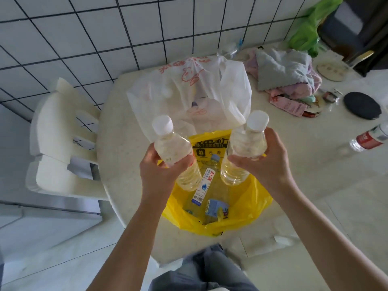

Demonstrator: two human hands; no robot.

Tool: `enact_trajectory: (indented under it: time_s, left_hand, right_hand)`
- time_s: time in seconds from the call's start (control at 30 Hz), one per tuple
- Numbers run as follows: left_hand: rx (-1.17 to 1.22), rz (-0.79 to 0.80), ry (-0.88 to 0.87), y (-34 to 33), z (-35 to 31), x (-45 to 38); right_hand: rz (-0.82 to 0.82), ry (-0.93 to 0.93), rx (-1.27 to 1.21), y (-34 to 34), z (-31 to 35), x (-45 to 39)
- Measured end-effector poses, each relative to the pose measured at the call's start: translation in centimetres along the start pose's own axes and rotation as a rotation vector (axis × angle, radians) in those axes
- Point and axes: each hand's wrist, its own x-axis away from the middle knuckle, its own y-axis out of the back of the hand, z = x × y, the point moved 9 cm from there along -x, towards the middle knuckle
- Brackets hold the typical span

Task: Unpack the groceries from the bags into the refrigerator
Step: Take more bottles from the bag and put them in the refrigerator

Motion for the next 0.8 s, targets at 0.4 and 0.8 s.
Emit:
enact_trajectory:
  time_s: [0.4, 0.8]
  left_hand:
    - [0.093, -0.05, 0.13, 4.0, 1.0, 9.0]
    - [0.01, -0.289, 0.232, 7.9, 4.2, 26.5]
  right_hand:
    - [0.264, -0.148, -0.284, -2.5, 1.6, 9.5]
    - [0.514, -0.054, -0.067, -2.1, -0.7, 21.1]
